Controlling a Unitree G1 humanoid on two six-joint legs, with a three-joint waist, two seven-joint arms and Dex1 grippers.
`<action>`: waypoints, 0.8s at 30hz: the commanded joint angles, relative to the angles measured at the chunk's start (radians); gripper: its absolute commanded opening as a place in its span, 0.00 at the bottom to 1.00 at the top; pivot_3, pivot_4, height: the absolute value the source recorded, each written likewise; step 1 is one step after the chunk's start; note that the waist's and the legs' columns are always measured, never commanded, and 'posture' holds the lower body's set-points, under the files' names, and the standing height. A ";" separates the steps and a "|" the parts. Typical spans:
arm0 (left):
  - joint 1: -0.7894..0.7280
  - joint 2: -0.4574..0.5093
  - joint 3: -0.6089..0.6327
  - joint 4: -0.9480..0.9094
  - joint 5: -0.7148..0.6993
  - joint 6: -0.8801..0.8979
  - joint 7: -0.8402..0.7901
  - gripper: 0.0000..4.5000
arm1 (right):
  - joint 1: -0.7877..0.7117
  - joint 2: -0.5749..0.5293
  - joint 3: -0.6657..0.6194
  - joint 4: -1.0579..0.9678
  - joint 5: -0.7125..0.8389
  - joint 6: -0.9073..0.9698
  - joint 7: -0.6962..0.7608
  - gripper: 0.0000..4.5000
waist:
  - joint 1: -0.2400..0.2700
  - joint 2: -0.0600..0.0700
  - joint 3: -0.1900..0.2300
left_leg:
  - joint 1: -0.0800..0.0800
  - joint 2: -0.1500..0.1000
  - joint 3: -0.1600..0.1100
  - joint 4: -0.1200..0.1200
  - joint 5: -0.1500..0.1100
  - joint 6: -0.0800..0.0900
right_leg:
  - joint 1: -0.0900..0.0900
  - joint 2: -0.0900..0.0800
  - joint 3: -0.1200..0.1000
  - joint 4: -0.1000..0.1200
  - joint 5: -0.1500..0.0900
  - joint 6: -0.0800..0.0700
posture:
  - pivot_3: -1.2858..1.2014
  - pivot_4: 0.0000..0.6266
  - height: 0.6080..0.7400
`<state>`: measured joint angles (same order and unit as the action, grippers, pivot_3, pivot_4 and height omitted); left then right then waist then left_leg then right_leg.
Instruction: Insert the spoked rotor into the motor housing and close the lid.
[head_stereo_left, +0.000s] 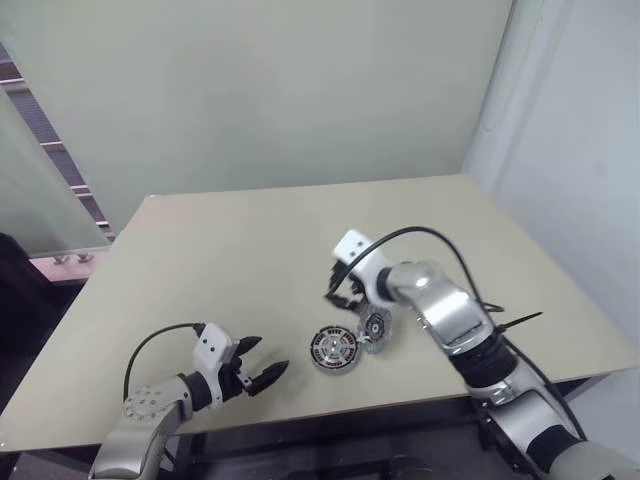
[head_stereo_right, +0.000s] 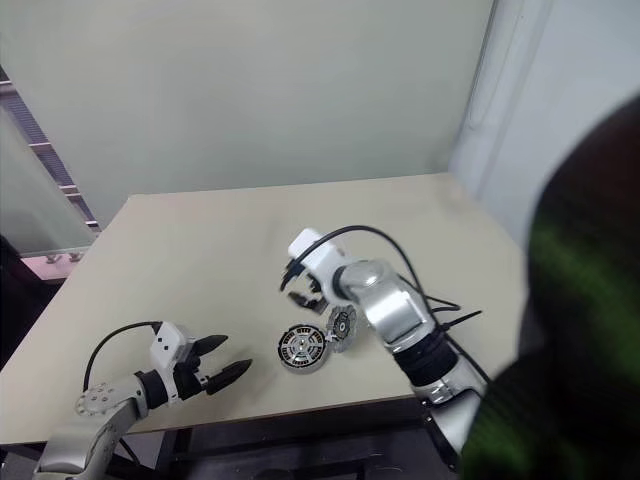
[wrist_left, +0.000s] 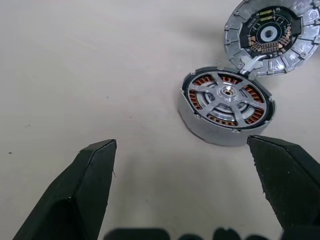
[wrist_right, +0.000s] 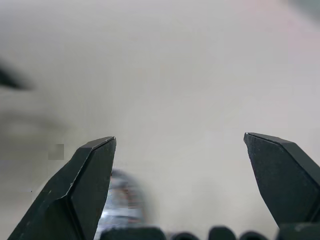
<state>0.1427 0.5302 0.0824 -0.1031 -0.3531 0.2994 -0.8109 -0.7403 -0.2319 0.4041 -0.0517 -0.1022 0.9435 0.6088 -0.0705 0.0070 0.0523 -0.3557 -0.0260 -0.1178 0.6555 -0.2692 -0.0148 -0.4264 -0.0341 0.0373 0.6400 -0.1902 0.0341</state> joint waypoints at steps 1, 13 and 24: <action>-0.025 0.009 0.002 -0.007 -0.004 -0.008 -0.010 1.00 | -0.031 -0.084 -0.049 -0.037 -0.049 -0.047 -0.046 1.00 | 0.000 0.000 0.000 | 0.000 0.000 0.000 0.000 0.000 0.000 | 0.000 0.000 0.000 0.000 0.000 0.000 | 0.52 0.00 1.00; -0.044 0.025 0.015 -0.014 -0.018 0.013 -0.026 1.00 | 0.063 -0.304 0.086 -0.016 -0.128 -0.035 0.053 1.00 | -0.005 0.000 0.000 | 0.000 0.001 0.002 -0.001 0.000 0.000 | -0.001 0.001 0.001 0.000 0.000 -0.001 | 0.52 0.00 1.00; -0.030 0.040 0.048 -0.048 -0.069 0.059 -0.042 0.30 | 0.158 -0.069 0.051 -0.049 -0.032 0.002 0.009 1.00 | -0.004 0.000 0.001 | -0.001 0.001 0.001 0.003 0.000 0.001 | 0.000 0.001 0.001 0.000 0.000 0.000 | 0.52 0.00 1.00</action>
<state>0.1176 0.5559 0.1023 -0.1095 -0.4019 0.3613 -0.8501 -0.5748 -0.3164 0.4892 -0.0512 -0.1551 0.9439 0.6323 -0.0745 0.0068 0.0530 -0.3565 -0.0248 -0.1169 0.6583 -0.2691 -0.0142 -0.4264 -0.0331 0.0380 0.6405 -0.1903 0.0340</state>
